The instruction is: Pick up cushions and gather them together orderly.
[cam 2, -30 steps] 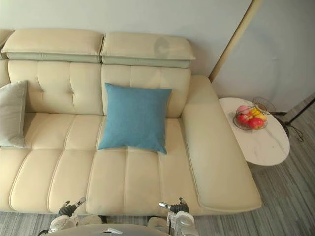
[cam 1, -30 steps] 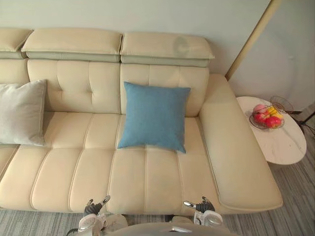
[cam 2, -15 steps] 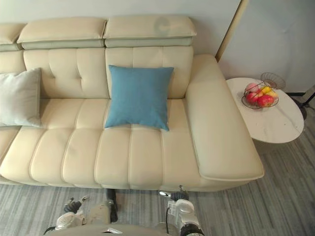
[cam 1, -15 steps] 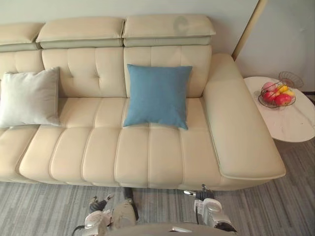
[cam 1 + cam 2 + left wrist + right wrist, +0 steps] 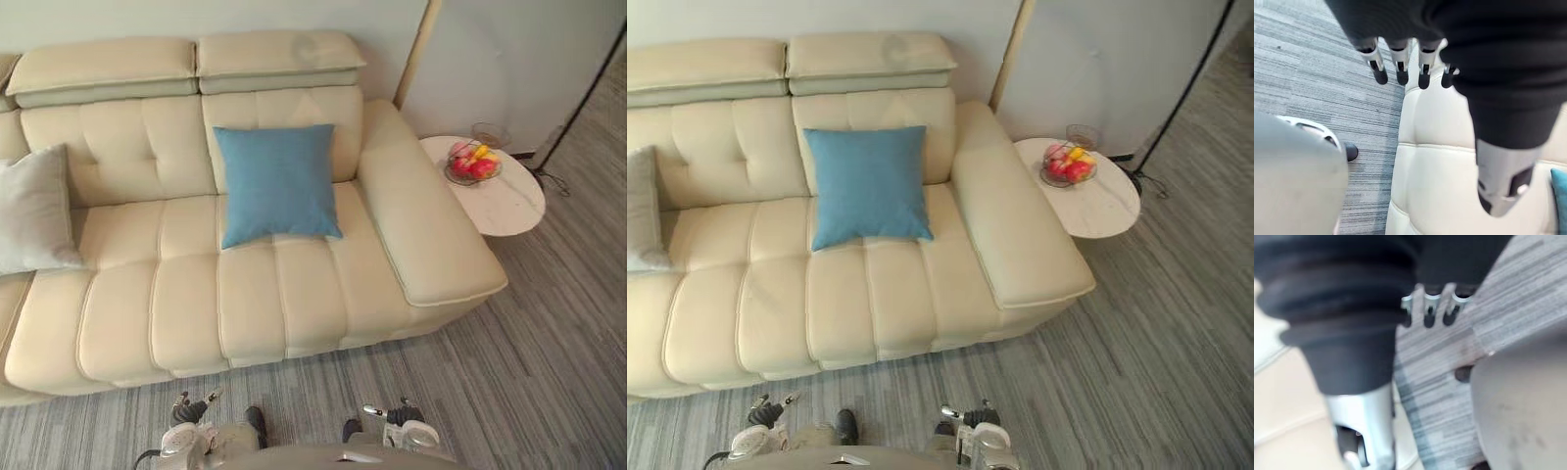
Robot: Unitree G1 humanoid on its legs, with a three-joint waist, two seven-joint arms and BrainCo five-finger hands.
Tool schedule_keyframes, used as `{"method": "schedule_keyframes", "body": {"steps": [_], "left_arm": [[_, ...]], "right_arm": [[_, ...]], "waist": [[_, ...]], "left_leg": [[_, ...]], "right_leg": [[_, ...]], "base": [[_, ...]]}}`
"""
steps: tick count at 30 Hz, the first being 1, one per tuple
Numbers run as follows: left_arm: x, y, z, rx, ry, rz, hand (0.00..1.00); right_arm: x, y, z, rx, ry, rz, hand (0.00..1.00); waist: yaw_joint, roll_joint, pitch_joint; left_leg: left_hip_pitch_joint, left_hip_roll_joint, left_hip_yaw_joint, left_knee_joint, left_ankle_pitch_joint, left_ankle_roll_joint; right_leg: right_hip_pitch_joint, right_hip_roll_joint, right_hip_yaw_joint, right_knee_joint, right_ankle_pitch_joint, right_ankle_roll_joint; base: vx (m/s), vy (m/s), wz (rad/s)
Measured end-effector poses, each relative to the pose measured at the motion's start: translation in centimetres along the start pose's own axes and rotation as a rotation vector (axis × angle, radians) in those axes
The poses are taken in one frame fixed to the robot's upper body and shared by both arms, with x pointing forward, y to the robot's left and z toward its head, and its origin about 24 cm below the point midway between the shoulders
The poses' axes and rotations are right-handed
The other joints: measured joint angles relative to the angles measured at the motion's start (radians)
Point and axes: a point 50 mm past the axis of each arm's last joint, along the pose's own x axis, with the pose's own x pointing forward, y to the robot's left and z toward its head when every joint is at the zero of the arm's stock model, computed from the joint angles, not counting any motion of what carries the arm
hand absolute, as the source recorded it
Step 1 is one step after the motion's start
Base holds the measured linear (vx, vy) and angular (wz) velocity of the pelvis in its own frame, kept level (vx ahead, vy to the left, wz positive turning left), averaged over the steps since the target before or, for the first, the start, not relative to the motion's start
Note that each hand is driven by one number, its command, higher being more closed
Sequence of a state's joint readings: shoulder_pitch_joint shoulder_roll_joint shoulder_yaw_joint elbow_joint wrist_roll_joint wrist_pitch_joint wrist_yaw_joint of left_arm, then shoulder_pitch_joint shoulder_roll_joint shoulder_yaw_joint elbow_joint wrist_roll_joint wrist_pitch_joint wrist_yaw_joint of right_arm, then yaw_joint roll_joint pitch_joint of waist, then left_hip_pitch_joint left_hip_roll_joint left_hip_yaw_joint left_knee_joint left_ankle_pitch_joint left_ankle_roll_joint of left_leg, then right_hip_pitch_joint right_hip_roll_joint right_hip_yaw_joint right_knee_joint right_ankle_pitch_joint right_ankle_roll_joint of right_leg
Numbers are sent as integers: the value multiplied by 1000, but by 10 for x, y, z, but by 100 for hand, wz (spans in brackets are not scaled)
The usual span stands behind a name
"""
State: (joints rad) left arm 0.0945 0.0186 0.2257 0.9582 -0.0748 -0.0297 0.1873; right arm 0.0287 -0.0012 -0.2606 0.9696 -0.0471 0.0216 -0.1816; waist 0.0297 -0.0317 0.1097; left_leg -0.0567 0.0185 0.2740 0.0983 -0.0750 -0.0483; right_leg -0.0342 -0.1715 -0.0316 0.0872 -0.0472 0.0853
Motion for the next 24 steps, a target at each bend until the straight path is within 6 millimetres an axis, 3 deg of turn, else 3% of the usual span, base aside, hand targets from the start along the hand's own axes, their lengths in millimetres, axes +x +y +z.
{"method": "schedule_keyframes", "body": {"steps": [6,10,12,13,14,15,16,17,18,19,21,22,23,24], "left_arm": [[1,-3,-4,78,22,-33,0],[1,-4,-1,88,14,-35,0],[2,-6,2,93,5,-39,0],[3,-9,7,91,-5,-46,0],[3,-13,9,87,-11,-54,0],[4,-14,12,87,-16,-56,0],[4,-12,11,91,-10,-52,0],[4,-11,12,93,-13,-49,0],[5,-10,13,94,-17,-49,0],[6,-8,16,98,-25,-43,0],[5,-10,13,97,-15,-49,0],[4,-10,10,98,-7,-50,0],[4,-10,9,99,0,-48,0],[4,-9,7,99,5,-47,0]], "right_arm": [[1,-11,-10,49,45,-40,0],[2,-9,-5,51,27,-35,0],[3,-8,1,44,11,-30,0],[3,-6,5,47,-2,-28,0],[4,-5,9,49,-9,-24,0],[4,-5,10,49,-10,-24,0],[5,-6,11,48,-12,-27,0],[5,-8,12,46,-13,-32,0],[6,-9,13,44,-16,-36,0],[7,-14,15,43,-23,-48,0],[8,-20,18,38,-32,-60,0],[8,-21,19,40,-34,-64,0],[8,-23,19,34,-35,-67,0],[9,-24,20,33,-36,-70,0]], "waist": [[-29,6,-17],[-23,11,2],[-20,13,12],[-22,30,23],[-24,28,24],[-22,27,24],[-21,33,28],[-22,41,33],[-24,35,36],[-30,51,53],[-26,68,63],[-23,86,66],[-27,84,71],[-26,83,72]], "left_leg": [[60,-3,16,-85,71,27],[95,45,106,-54,33,14],[90,74,173,-22,5,9],[72,103,236,-5,-6,8],[66,114,301,2,-7,11],[64,118,335,4,-6,10],[74,127,407,7,-7,10],[86,133,446,12,-9,6],[96,138,459,21,-15,-3],[117,145,462,31,-28,-21],[127,185,457,78,-57,-44],[120,230,450,166,-85,-55],[86,295,425,318,-108,-44],[66,326,406,395,-108,-40]], "right_leg": [[5,28,45,-30,28,26],[-14,77,115,-13,63,-18],[-58,101,83,11,93,-25],[-93,104,-30,5,111,-71],[-116,78,-199,35,54,-135],[-134,58,-307,72,19,-139],[-143,14,-510,132,-32,-151],[-136,-11,-601,149,-40,-148],[-132,-13,-622,152,-40,-139],[-125,16,-573,144,-34,-118],[-138,59,-500,140,-54,-112],[-142,87,-465,149,-70,-123],[-139,112,-437,153,-79,-132],[-136,125,-421,154,-81,-136]], "base": [[60,-9,-25],[38,-36,-74],[-37,-39,-129],[-61,-80,-140],[-64,-93,-141],[-59,-91,-152],[-51,-110,-152],[-36,-125,-149],[3,-160,-119],[28,-205,-108],[58,-222,-113],[63,-212,-112],[53,-205,-97],[56,-184,-109]]}}
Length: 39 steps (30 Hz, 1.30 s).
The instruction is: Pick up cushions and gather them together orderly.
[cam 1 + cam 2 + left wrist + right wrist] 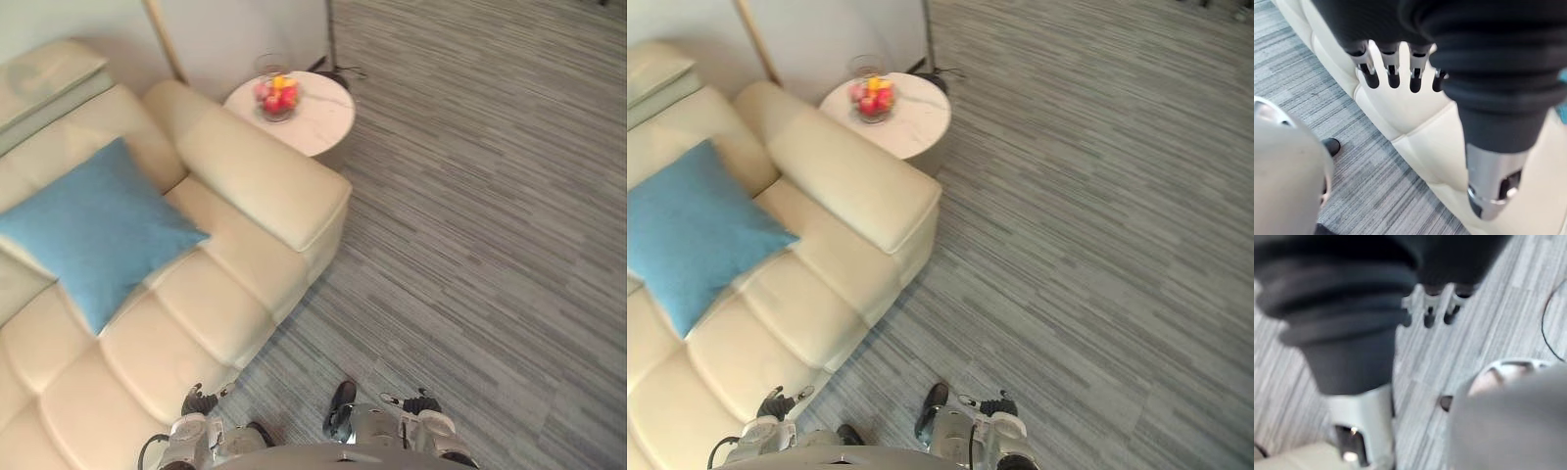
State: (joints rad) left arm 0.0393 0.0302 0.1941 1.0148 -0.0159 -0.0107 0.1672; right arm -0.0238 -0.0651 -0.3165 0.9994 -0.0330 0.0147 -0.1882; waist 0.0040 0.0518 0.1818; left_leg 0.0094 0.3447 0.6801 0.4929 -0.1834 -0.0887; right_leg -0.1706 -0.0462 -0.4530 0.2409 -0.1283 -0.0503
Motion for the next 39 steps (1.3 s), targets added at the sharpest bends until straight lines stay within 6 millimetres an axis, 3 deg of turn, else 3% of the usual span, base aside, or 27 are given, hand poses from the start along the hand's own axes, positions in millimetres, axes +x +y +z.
{"method": "schedule_keyframes", "body": {"steps": [1,2,3,4,5,6,7,9,11,12,13,15,17,19,20,21,23,24,25,26,29,32,34,37,39], "left_arm": [[-1,-1,0,-29,-6,-1,0],[-1,-1,1,-39,-12,0,0],[-1,-2,3,-42,-19,-3,0],[-1,-4,4,-57,-26,-5,0],[-2,-5,5,-59,-29,-5,0],[-2,-8,7,-67,-40,-11,0],[-3,-9,8,-70,-45,-15,0],[-4,-14,12,-84,-65,-24,0],[-5,-16,13,-94,-70,-27,0],[-5,-16,13,-97,-70,-27,0],[-5,-17,11,-104,-62,-28,0],[-5,-14,9,-103,-57,-20,0],[-4,-7,9,-91,-58,-6,0],[-4,-3,8,-87,-61,3,0],[-4,-1,7,-73,-55,6,0],[-4,0,6,-60,-54,4,0],[-2,0,9,-8,-62,-9,0],[-1,2,13,-11,-70,-5,0],[0,3,15,-9,-75,-3,0],[1,6,19,-3,-80,3,0],[1,-7,20,-3,-80,-27,0],[0,-12,21,20,-84,-45,0],[1,-15,27,34,-98,-56,0],[1,-14,25,29,-96,-54,0],[1,-12,28,40,-108,-47,0]], "right_arm": [[-1,2,-3,-1,7,2,0],[-1,1,-3,-2,8,-4,0],[-1,1,-3,-6,8,-7,0],[-1,2,-4,-2,12,-5,0],[-2,2,-5,-2,14,-5,0],[-1,2,-4,2,12,-6,0],[-1,2,-3,3,10,-8,0],[-2,1,-5,5,11,-19,0],[-2,-1,-7,16,16,-38,0],[-3,-2,-8,16,20,-42,0],[-3,-4,-11,14,26,-47,0],[-4,-1,-10,20,19,-41,0],[-9,2,-20,42,38,-34,0],[-10,6,-23,52,48,-25,0],[-8,10,-17,47,36,-11,0],[-7,12,-12,42,25,-4,0],[-5,19,-2,15,4,19,0],[-3,22,5,14,-6,27,0],[-3,23,6,14,-10,29,0],[-2,22,11,11,-24,26,0],[1,4,11,-1,-33,-17,0],[2,-4,10,-7,-35,-36,0],[2,-5,6,-5,-24,-42,0],[1,-3,4,6,-19,-41,0],[0,-2,3,11,-17,-48,0]], "waist": [[11,6,5],[15,9,11],[21,12,16],[27,11,19],[29,12,19],[38,16,19],[46,15,19],[60,16,19],[76,19,17],[80,23,15],[87,36,7],[86,19,-7],[82,-22,-31],[88,-46,-44],[85,-43,-42],[84,-39,-41],[77,-33,-36],[76,-28,-33],[79,-32,-32],[76,-21,-21],[51,17,-7],[46,20,-6],[48,29,11],[61,39,55],[81,34,61]], "left_leg": [[-52,78,-76,208,24,54],[-74,92,-119,268,30,74],[-105,77,-222,354,-22,53],[-131,19,-312,385,-65,51],[-144,-6,-339,386,-77,50],[-192,-77,-422,352,-101,49],[-212,-107,-452,313,-104,49],[-260,-195,-572,125,-99,41],[-269,-242,-691,-29,-84,16],[-268,-249,-723,-63,-80,9],[-256,-248,-766,-87,-35,-7],[-239,-261,-747,-68,-22,10],[-213,-269,-643,-57,-65,43],[-192,-270,-562,-55,-84,57],[-157,-254,-477,-54,-100,77],[-146,-251,-450,-56,-104,82],[-99,-246,-348,-79,-106,85],[-86,-238,-322,-86,-106,85],[-79,-237,-316,-87,-106,85],[-59,-230,-320,-89,-111,79],[-47,-229,-352,-77,-102,66],[-56,-223,-371,-38,-91,58],[-131,-174,-392,159,-82,49],[-234,-128,-460,451,55,83],[-282,-139,-495,503,-32,75]], "right_leg": [[23,42,53,1,-6,-17],[36,57,79,1,-8,-30],[55,79,127,3,-13,-38],[71,95,197,1,-13,-41],[76,101,224,0,-13,-41],[84,110,295,-3,-11,-45],[84,114,334,-3,-11,-45],[83,123,440,-4,-11,-45],[74,136,529,-3,-14,-39],[72,144,552,-2,-16,-35],[65,165,607,16,-25,-16],[71,168,671,20,-38,7],[36,136,719,69,-68,46],[-15,113,683,166,-75,88],[-63,76,578,225,-77,122],[-74,55,503,240,-79,121],[-95,-91,91,262,-89,63],[-83,-122,-65,209,-68,42],[-75,-124,-110,176,-44,33],[-47,-110,-162,124,6,-6],[-17,-90,-144,89,8,-8],[0,-76,-132,67,-2,7],[31,-43,-128,28,-6,11],[117,0,-79,-25,-23,-5],[140,7,-36,-37,-37,-9]], "base": [[74,-123,-96],[105,-74,-132],[117,6,-143],[111,35,-145],[148,79,-169],[118,87,-140],[138,131,-177],[114,157,-154],[150,213,-147],[225,300,-184],[244,293,-174],[281,340,-145],[237,293,-97],[211,210,-120],[201,165,-149],[191,131,-156],[207,84,-139],[192,19,-116],[264,-51,-106],[227,-66,-72],[205,-46,-33],[117,-21,-9],[123,-30,-10],[97,8,-38],[143,59,-61]]}}
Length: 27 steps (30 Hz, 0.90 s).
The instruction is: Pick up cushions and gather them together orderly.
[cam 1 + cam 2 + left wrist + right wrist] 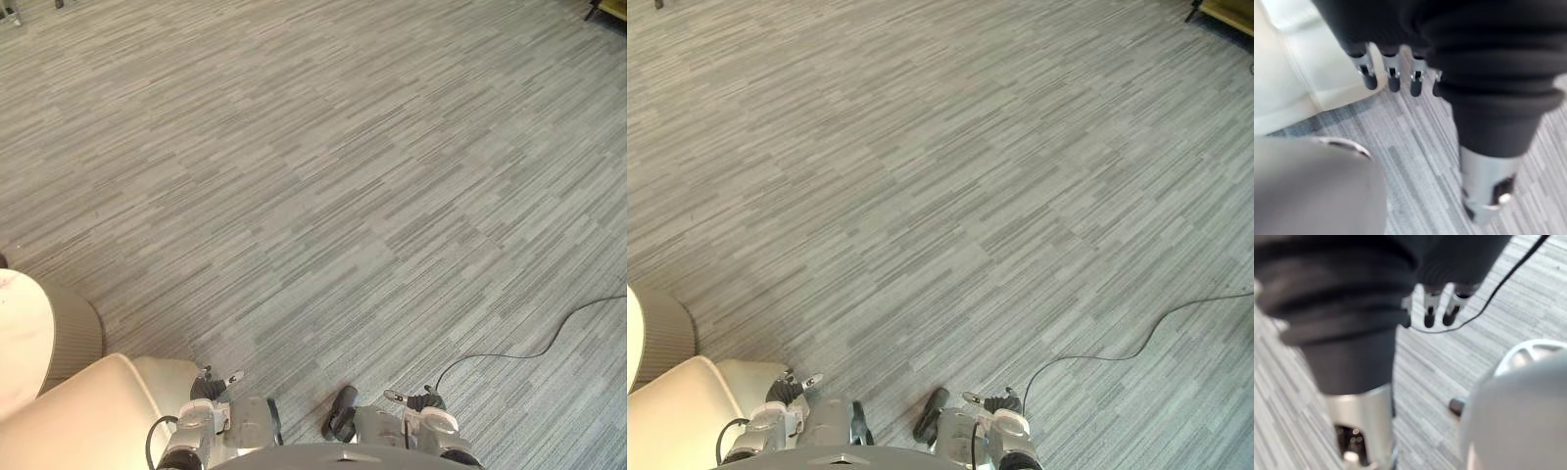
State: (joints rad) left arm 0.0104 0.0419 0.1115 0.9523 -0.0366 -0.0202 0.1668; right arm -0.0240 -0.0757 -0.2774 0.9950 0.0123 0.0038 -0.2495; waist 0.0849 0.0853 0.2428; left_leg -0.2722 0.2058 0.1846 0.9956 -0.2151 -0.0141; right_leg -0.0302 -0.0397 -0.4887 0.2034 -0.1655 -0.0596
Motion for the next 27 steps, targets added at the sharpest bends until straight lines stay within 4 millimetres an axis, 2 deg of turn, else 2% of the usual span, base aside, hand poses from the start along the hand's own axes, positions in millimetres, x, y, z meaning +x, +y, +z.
{"method": "schedule_keyframes", "body": {"steps": [1,2,4,5,6,7,9,10,12,13,14,15,16,17,18,19,20,22,23,24,25,26,27], "left_arm": [[0,-1,1,-2,-5,-1,0],[0,-1,1,-1,-8,-2,0],[0,1,1,0,-7,2,0],[-1,3,-3,-3,3,8,0],[-1,5,-5,-2,9,13,0],[-1,9,-5,5,9,21,0],[0,12,-3,9,-1,27,0],[0,15,-4,1,5,36,0],[-1,15,-9,-15,27,44,0],[-2,16,-13,-18,37,46,0],[-3,16,-15,-17,41,47,0],[-4,16,-17,-8,45,45,0],[-3,17,-16,-1,43,44,0],[-3,17,-15,22,39,38,0],[-3,18,-16,24,40,38,0],[-3,18,-17,25,46,38,0],[-3,17,-15,24,41,36,0],[-3,12,-14,25,37,23,0],[-4,11,-15,33,39,16,0],[-4,8,-16,39,41,5,0],[-4,7,-16,44,42,0,0],[-5,6,-18,60,49,-5,0],[-6,-1,-19,56,54,-23,0]], "right_arm": [[1,-2,1,0,-2,-11,0],[1,-2,2,0,-4,-13,0],[1,-2,2,1,-4,-22,0],[1,-1,3,4,-5,-20,0],[0,-2,-1,4,4,-24,0],[-2,2,-6,7,18,-15,0],[-4,2,-12,36,40,-20,0],[-5,1,-18,68,61,-27,0],[-5,4,-15,79,52,-23,0],[-6,7,-13,87,41,-16,0],[-7,8,-13,92,38,-12,0],[-7,9,-7,101,10,-6,0],[-7,8,-5,104,1,-7,0],[-7,7,1,111,-25,-8,0],[-7,7,2,114,-30,-10,0],[-7,6,2,116,-31,-12,0],[-7,6,2,115,-30,-11,0],[-6,6,4,113,-33,-11,0],[-6,6,3,114,-31,-7,0],[-7,6,3,113,-33,-2,0],[-6,6,3,113,-36,0,0],[-6,4,4,107,-40,-1,0],[-5,1,4,97,-38,-2,0]], "waist": [[4,6,0],[8,5,0],[26,7,0],[28,10,-1],[37,12,2],[41,-20,-2],[45,-53,-13],[56,-65,-17],[62,-66,-18],[63,-67,-19],[61,-67,-20],[46,-69,-22],[40,-71,-23],[25,-76,-24],[20,-77,-23],[15,-78,-24],[-5,-68,-30],[-13,-73,-34],[-15,-76,-35],[-26,-82,-37],[-33,-84,-36],[-47,-91,-39],[-63,-83,-46]], "left_leg": [[-59,-27,-35,-66,-61,-8],[-73,-39,-41,-115,-65,-12],[-103,-69,-72,-367,-48,-26],[-103,-76,-101,-515,-13,-37],[-77,-86,-97,-550,76,-30],[-50,-114,-64,-585,62,-20],[-39,-140,-38,-585,30,-5],[-38,-151,-9,-550,-4,19],[-15,-160,22,-520,-45,42],[21,-171,43,-519,-72,51],[43,-178,52,-522,-85,58],[94,-191,66,-526,-123,63],[108,-195,69,-525,-136,65],[164,-194,71,-527,-170,71],[191,-191,71,-531,-177,71],[238,-184,71,-548,-185,67],[316,-163,72,-601,-186,65],[416,-130,92,-680,-180,50],[448,-116,94,-701,-174,39],[472,-106,92,-713,-172,36],[487,-104,90,-722,-172,36],[520,-104,86,-735,-173,27],[539,-94,71,-737,-173,-4]], "right_leg": [[10,5,45,-19,-2,0],[9,3,64,-21,-2,0],[12,1,127,-23,-18,27],[17,0,153,-17,-30,47],[36,-8,192,-13,-42,70],[39,-24,234,-24,-44,85],[37,-39,292,-22,-45,86],[38,-59,323,-1,-68,118],[21,-84,358,79,-95,161],[1,-107,374,170,-113,188],[-19,-119,382,238,-120,200],[-94,-144,419,461,-105,233],[-125,-154,430,540,-85,256],[-214,-182,427,763,-20,258],[-235,-187,413,819,-25,246],[-260,-188,386,884,-42,216],[-310,-181,315,910,-81,168],[-377,-160,227,807,-128,114],[-408,-139,192,695,-124,97],[-433,-123,164,559,-95,74],[-442,-114,156,484,-66,67],[-444,-92,165,277,49,62],[-411,-59,170,212,194,1]], "base": [[134,82,-63],[184,145,-91],[228,208,-98],[302,256,-101],[373,228,-81],[315,175,-53],[372,110,-22],[564,183,-30],[360,144,-35],[242,109,-33],[471,175,-36],[378,107,-22],[456,77,-16],[317,3,-4],[412,-35,-9],[511,-94,-11],[512,-113,-14],[464,-133,-24],[606,-228,-27],[410,-170,-14],[545,-250,-2],[509,-220,11],[612,-245,-9]]}}
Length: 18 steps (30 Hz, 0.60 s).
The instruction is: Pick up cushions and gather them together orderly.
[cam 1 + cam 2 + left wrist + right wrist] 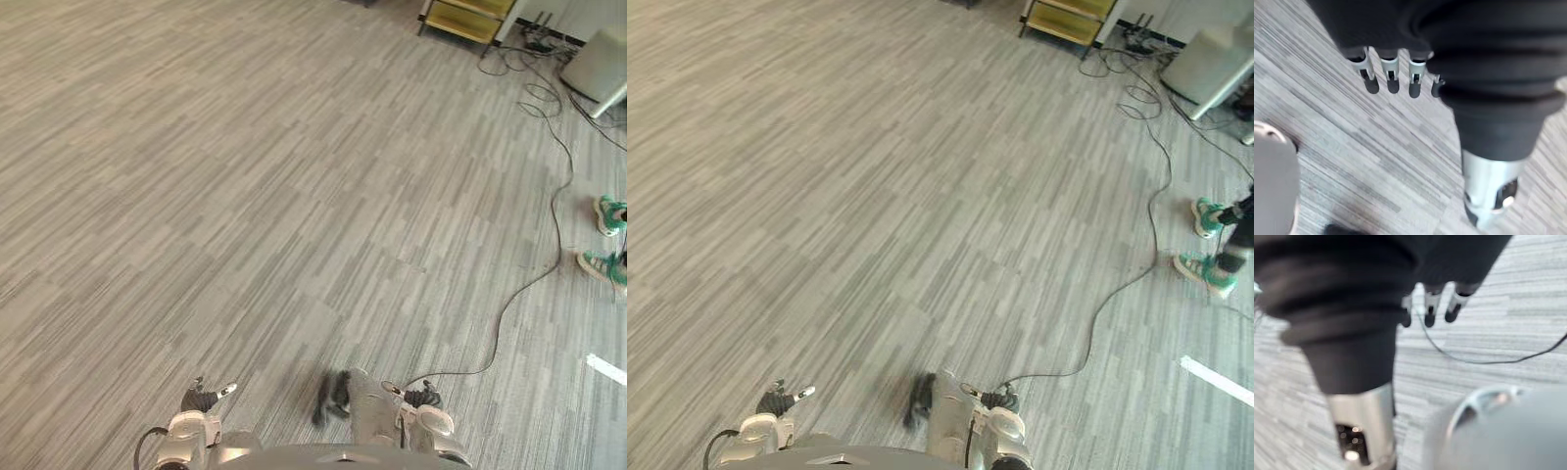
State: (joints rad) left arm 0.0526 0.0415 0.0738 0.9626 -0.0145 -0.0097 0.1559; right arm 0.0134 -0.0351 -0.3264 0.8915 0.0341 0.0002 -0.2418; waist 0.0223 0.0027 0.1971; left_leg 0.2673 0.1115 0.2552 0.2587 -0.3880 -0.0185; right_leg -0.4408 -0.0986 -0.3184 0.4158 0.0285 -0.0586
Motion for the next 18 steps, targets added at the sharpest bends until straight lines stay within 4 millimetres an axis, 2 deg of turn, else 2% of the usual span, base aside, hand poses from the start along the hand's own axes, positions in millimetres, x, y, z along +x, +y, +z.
{"method": "schedule_keyframes", "body": {"steps": [1,3,4,6,7,8,9,10,11,12,13,14,15,18], "left_arm": [[-1,-8,0,-4,6,-24,0],[0,-11,4,16,-15,-38,0],[0,-11,3,18,-8,-37,0],[0,-12,1,15,0,-38,0],[0,-12,0,3,3,-34,0],[-1,-13,-1,-6,7,-34,0],[-1,-10,-4,-28,15,-23,0],[-1,-10,-4,-47,19,-19,0],[-1,-10,-5,-58,21,-15,0],[-1,-9,-5,-86,23,-6,0],[-1,-8,-5,-93,25,-1,0],[-1,-6,-4,-102,17,3,0],[-1,-6,-2,-107,7,1,0],[-1,-7,4,-132,-22,1,0]], "right_arm": [[3,-4,4,-15,-6,-7,0],[6,-1,7,-8,14,-5,0],[6,-1,4,-9,27,-5,0],[5,-3,-1,-5,41,-5,0],[4,-6,-4,-2,46,-10,0],[4,-6,-6,3,48,-10,0],[3,-7,-8,3,50,-11,0],[2,-8,-9,1,51,-13,0],[2,-8,-10,-1,51,-13,0],[0,-10,-11,-3,47,-13,0],[-1,-10,-12,-11,42,-9,0],[-2,-8,-15,-25,47,2,0],[-2,-8,-17,-24,54,1,0],[-3,-8,-18,-13,59,-1,0]], "waist": [[9,35,-5],[6,23,6],[4,24,6],[0,37,5],[8,40,2],[8,46,1],[0,56,-6],[-3,71,-11],[0,77,-11],[7,89,-11],[12,90,-12],[24,87,-12],[25,88,-13],[38,83,-11]], "left_leg": [[-14,24,-15,-6,10,-10],[-14,-33,-117,-85,19,-16],[-12,-33,-121,-91,32,-17],[-38,-13,-129,-59,134,-20],[-63,5,-138,72,127,-31],[-84,15,-149,142,129,-32],[-147,33,-165,299,151,-34],[-218,54,-176,461,218,-31],[-248,66,-174,530,270,-32],[-291,95,-161,644,418,-41],[-309,108,-151,685,509,-42],[-383,145,-111,840,445,-27],[-438,151,-92,897,357,-9],[-557,142,-45,865,233,-13]], "right_leg": [[13,32,-13,-25,11,0],[15,34,52,-2,-29,-14],[30,36,51,-5,-42,-17],[78,56,46,-8,-70,-16],[122,73,49,-15,-112,-7],[142,81,47,-25,-124,-5],[174,93,36,-42,-140,3],[209,112,34,-65,-147,3],[231,123,37,-79,-150,0],[284,145,51,-119,-159,-9],[310,150,64,-140,-160,-9],[376,157,94,-181,-173,-16],[417,153,109,-202,-184,-11],[517,128,130,-270,-200,14]], "base": [[483,-171,-25],[413,-163,-38],[369,-158,-19],[265,-106,-10],[300,-91,-11],[289,-74,-7],[223,-36,3],[228,-33,-3],[330,-25,-20],[216,-11,-26],[390,19,-43],[391,38,-39],[391,38,-35],[310,60,-23]]}}
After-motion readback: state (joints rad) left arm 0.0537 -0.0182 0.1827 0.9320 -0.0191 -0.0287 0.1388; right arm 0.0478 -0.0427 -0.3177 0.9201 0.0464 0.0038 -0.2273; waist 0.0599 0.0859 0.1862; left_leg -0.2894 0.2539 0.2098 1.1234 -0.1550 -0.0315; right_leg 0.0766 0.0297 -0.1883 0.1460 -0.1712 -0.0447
